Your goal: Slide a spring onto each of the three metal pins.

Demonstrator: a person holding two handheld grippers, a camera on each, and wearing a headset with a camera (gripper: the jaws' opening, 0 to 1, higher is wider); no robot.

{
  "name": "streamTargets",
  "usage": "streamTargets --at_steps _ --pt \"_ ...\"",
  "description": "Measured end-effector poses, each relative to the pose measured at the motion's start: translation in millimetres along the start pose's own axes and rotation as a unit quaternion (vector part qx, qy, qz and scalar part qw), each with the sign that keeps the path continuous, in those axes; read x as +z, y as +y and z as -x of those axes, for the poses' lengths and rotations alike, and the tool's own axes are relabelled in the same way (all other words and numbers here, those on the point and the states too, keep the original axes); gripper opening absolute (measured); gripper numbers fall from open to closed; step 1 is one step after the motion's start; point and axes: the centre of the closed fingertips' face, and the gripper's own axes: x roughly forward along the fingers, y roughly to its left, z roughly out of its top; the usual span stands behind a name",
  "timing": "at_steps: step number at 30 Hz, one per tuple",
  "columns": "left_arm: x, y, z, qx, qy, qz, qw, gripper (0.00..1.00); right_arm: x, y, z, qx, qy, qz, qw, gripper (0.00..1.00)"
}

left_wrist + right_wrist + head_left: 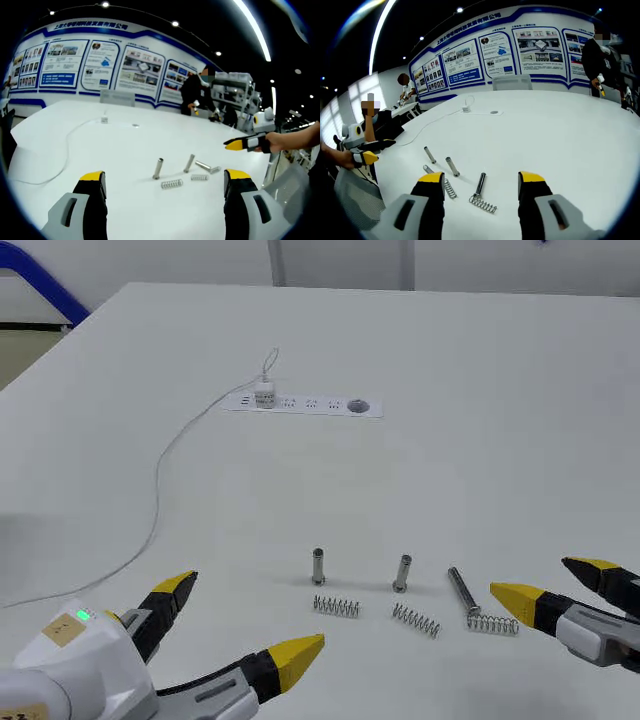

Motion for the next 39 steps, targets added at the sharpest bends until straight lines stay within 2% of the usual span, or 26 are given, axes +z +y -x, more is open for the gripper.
streamTargets --at_steps 7,12,17,21,25,28,35,39 --pt "-0.1 3.7 0.9 0.009 -0.002 0.004 1.0 0.99 -3.8 -3.4 -28.4 0.006 0.036 0.023 0.9991 0.55" --pt "-2.6 4.2 0.4 0.011 0.005 -0.003 0.9999 0.98 -17.2 -2.2 -47.2 0.017 0.072 0.037 0.9966 0.47" --pt "-3.0 6.3 1.1 0.014 0.006 -0.003 0.9999 0.96 -32.5 -3.7 -61.9 0.013 0.105 0.047 0.9932 0.39" --pt "-1.1 9.9 2.4 0.02 0.001 0.004 0.9998 0.93 -39.1 -5.5 -69.7 0.007 0.123 0.04 0.9915 0.3" --pt "-1.0 10.4 2.6 0.021 0.0 0.009 0.9997 0.91 -44.1 -6.2 -77.9 0.007 0.141 0.024 0.9898 0.3" --pt "-1.7 8.5 2.2 0.018 0.002 0.007 0.9998 0.9 -48.6 -6.3 -81.3 0.003 0.16 0.027 0.9868 0.28" --pt "-5.9 6.1 1.0 0.01 0.012 0.01 0.9998 0.88 -54.8 -6.2 -87.2 -0.004 0.185 0.043 0.9818 0.23" --pt "-7.2 3.8 0.1 0.006 0.014 0.01 0.9998 0.88 -57.7 -2.6 -89.6 0.001 0.195 0.056 0.9792 0.22"
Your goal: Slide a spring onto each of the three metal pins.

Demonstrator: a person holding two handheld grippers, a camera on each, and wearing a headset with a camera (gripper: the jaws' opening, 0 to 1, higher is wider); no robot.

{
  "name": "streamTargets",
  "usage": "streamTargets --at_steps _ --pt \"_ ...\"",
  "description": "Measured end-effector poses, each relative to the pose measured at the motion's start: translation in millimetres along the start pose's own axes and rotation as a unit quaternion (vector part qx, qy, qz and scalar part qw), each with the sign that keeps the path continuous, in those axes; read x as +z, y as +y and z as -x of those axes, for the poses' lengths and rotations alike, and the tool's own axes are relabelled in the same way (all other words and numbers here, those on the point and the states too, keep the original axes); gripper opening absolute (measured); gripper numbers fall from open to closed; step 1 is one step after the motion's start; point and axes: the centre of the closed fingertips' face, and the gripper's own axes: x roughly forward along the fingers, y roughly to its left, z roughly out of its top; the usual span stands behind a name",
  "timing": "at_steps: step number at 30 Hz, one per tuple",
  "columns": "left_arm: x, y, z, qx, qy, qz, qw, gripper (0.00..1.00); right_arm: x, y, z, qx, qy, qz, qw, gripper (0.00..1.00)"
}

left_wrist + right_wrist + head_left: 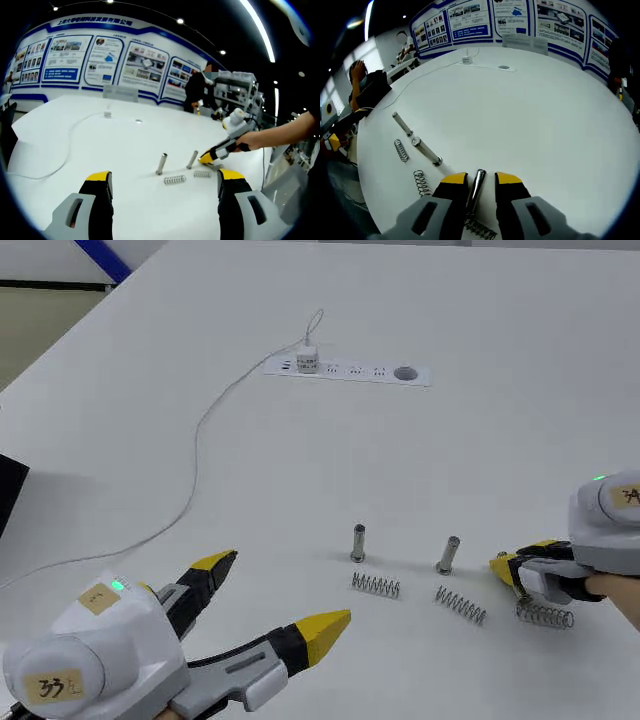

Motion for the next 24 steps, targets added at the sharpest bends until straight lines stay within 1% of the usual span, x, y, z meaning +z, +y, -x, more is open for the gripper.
streamTargets --at_steps 4,9,11,13,16,24 --pt "-1.5 -2.4 -0.5 -0.005 0.004 -0.003 1.0 0.88 0.5 -0.1 -2.0 -0.009 0.009 0.016 0.9998 0.2" --pt "-1.6 -0.2 -0.7 -0.003 0.002 0.003 1.0 0.88 0.7 -1.3 -4.7 -0.019 0.023 0.026 0.9992 0.18" --pt "-2.4 1.6 -0.6 0.0 0.003 0.008 1.0 0.89 0.6 -1.7 -5.1 -0.018 0.03 0.03 0.9989 0.18" --pt "-1.6 2.4 -0.4 0.001 0.001 0.01 0.9999 0.89 0.3 -2.2 -5.0 -0.019 0.036 0.026 0.9988 0.18" --pt "-2.6 2.0 -0.8 0.001 0.003 0.011 0.9999 0.88 0.3 -3.1 -5.5 -0.019 0.041 0.029 0.9985 0.17" --pt "-7.5 -10.0 -5.1 -0.019 0.016 -0.012 0.9996 0.89 -0.1 0.9 -5.0 -0.015 0.054 0.033 0.9979 0.13"
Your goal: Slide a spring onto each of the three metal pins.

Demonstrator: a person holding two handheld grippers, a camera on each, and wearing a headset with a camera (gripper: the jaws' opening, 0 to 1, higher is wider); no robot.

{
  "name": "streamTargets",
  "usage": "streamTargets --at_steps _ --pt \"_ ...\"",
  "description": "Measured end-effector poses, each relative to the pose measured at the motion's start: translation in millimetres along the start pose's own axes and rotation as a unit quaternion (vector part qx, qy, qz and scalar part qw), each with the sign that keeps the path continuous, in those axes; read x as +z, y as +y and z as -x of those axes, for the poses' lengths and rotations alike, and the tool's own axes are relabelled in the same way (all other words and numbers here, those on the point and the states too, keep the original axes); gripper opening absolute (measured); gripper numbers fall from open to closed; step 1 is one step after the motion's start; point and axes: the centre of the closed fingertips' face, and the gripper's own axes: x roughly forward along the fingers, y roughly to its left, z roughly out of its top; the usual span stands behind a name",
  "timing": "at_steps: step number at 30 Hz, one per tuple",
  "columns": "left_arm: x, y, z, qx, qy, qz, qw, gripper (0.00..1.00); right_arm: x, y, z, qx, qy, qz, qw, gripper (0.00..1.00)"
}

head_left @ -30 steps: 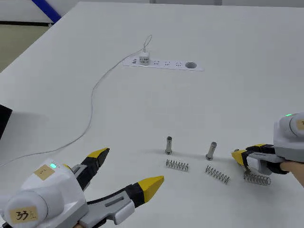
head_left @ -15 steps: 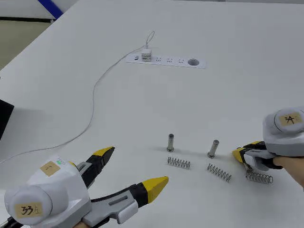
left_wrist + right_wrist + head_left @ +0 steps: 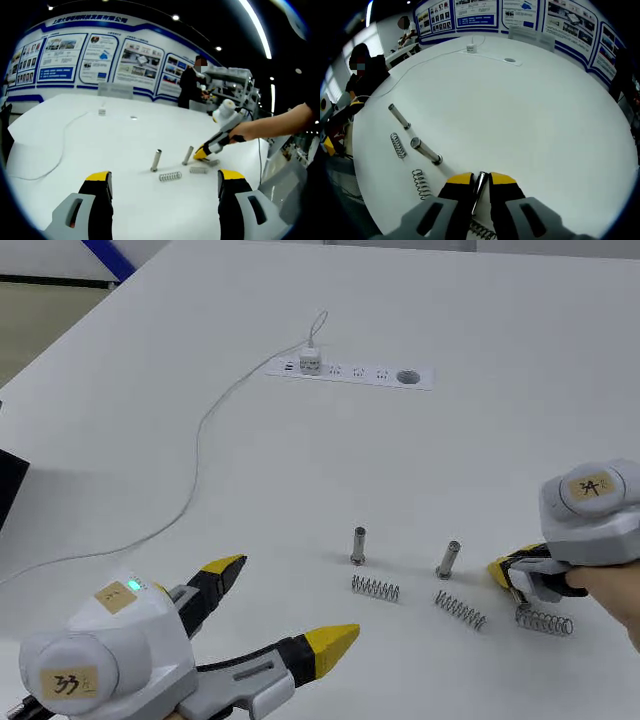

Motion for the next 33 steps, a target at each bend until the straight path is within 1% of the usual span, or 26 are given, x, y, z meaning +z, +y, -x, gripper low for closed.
streamTargets --at_steps 5,9,12,18,21,26,31,33 --pt "-1.8 -3.6 -0.8 -0.009 0.004 -0.003 0.9999 0.89 0.0 0.6 0.0 0.003 0.012 -0.002 0.9999 0.12" --pt "-2.0 -2.9 -0.7 -0.009 0.004 -0.002 1.0 0.89 0.1 -0.3 -0.5 0.006 0.017 -0.005 0.9998 0.11" --pt "-1.3 -2.2 -0.4 -0.008 0.003 0.003 1.0 0.89 0.2 -0.8 -0.8 0.009 0.016 -0.009 0.9998 0.09" --pt "-4.5 0.0 -0.3 -0.004 0.01 0.001 0.9999 0.88 0.1 -0.6 -0.5 0.013 0.012 -0.017 0.9997 0.09" --pt "-5.1 -1.0 -0.6 -0.005 0.012 0.0 0.9999 0.88 0.3 -2.0 -0.2 0.011 0.01 -0.019 0.9997 0.09" --pt "-4.6 -2.1 -1.0 -0.008 0.012 -0.003 0.9999 0.88 4.2 -7.3 5.3 0.007 -0.005 -0.024 0.9997 0.08" --pt "-5.8 -2.3 -1.4 -0.009 0.014 -0.004 0.9999 0.88 7.4 -10.4 11.9 0.008 -0.019 -0.026 0.9995 0.08" --pt "-7.4 -2.9 -1.7 -0.009 0.019 -0.006 0.9998 0.88 7.4 -11.5 14.0 0.009 -0.022 -0.027 0.9993 0.08"
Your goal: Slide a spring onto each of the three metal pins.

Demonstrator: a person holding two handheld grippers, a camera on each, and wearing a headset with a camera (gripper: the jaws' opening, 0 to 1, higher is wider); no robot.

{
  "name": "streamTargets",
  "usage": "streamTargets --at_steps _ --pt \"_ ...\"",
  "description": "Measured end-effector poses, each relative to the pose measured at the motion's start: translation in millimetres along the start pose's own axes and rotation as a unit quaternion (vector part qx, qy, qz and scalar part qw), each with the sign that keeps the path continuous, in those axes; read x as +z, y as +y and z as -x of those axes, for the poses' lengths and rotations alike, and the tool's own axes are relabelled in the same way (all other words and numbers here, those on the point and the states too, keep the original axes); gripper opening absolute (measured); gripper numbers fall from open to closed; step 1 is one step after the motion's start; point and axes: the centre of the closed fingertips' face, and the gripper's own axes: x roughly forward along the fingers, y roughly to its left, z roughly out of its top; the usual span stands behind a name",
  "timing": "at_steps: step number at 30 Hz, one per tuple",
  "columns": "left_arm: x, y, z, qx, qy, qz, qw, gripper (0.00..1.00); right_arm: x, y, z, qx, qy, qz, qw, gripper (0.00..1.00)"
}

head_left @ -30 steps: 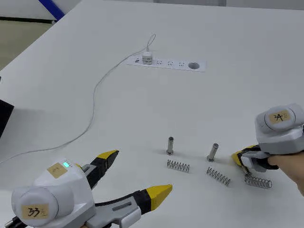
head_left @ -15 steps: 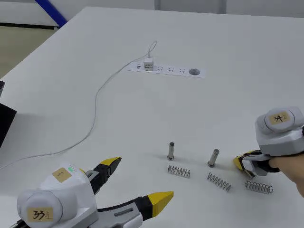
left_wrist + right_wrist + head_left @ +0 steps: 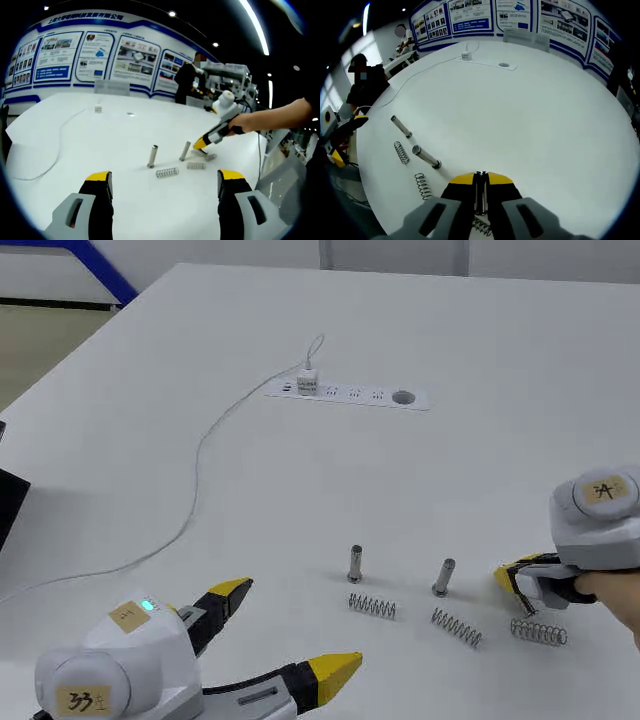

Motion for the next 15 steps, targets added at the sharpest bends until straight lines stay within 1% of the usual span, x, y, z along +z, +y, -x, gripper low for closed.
streamTargets --at_steps 2,8,10,15 --pt "-1.5 -0.6 -0.3 -0.001 0.004 -0.001 1.0 0.88 0.3 -0.3 2.5 0.001 -0.005 0.001 1.0 0.08" --pt "-2.0 -0.3 0.1 0.0 0.004 -0.002 1.0 0.88 0.9 -4.4 6.4 0.001 -0.017 -0.003 0.9999 0.08" --pt "-2.3 -0.6 0.2 -0.001 0.005 -0.002 1.0 0.88 -0.2 -1.7 9.8 0.001 -0.019 -0.001 0.9998 0.08" --pt "-2.4 -4.3 -0.3 -0.007 0.007 -0.01 0.9999 0.88 -0.1 -6.6 14.3 -0.001 -0.028 -0.005 0.9996 0.08"
